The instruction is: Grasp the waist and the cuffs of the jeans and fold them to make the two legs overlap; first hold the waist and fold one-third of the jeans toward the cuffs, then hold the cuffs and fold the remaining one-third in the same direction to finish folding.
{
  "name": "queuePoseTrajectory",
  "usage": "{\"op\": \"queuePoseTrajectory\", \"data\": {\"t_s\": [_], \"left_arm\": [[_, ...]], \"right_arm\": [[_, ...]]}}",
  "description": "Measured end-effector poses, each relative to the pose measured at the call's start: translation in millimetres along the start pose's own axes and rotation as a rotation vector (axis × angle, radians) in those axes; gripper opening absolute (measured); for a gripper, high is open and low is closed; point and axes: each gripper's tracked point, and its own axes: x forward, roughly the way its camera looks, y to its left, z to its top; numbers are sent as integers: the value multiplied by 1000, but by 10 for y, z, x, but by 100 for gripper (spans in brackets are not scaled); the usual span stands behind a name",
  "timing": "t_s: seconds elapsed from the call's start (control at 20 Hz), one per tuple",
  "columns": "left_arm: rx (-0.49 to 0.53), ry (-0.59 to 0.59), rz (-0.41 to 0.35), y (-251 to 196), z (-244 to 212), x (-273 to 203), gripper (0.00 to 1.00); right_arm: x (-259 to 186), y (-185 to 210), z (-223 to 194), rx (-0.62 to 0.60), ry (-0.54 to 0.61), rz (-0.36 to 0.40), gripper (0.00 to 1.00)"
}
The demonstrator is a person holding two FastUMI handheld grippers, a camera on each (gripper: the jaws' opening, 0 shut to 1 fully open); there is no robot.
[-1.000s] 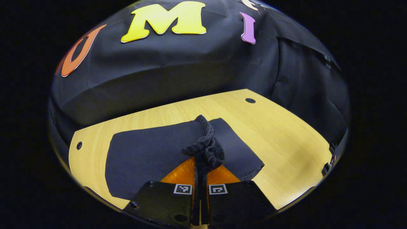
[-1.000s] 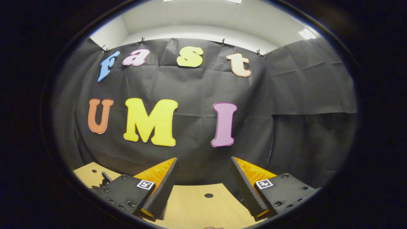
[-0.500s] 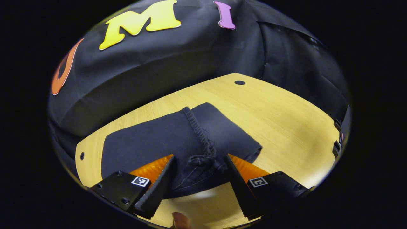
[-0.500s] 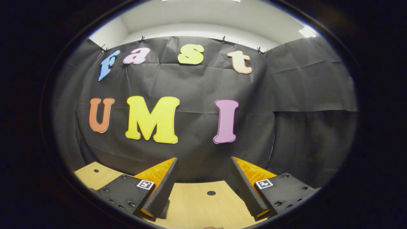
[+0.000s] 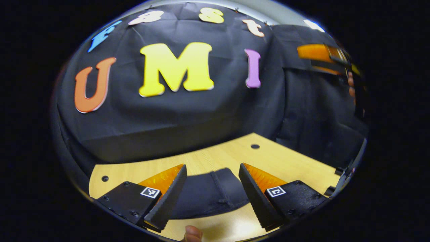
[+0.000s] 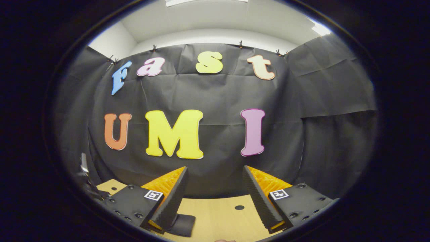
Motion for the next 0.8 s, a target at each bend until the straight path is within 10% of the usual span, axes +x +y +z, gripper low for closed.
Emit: {"op": "queuePoseTrajectory", "data": {"t_s": [0.35,0.8], "left_arm": [[-53,-262,220,738,1207,-883,100],[-87,-332,350,1038,1358,-1160,99]], "right_arm": [[144,566,-32,72,-3,118,96],[125,795,-65,97,-1,166,100]]}}
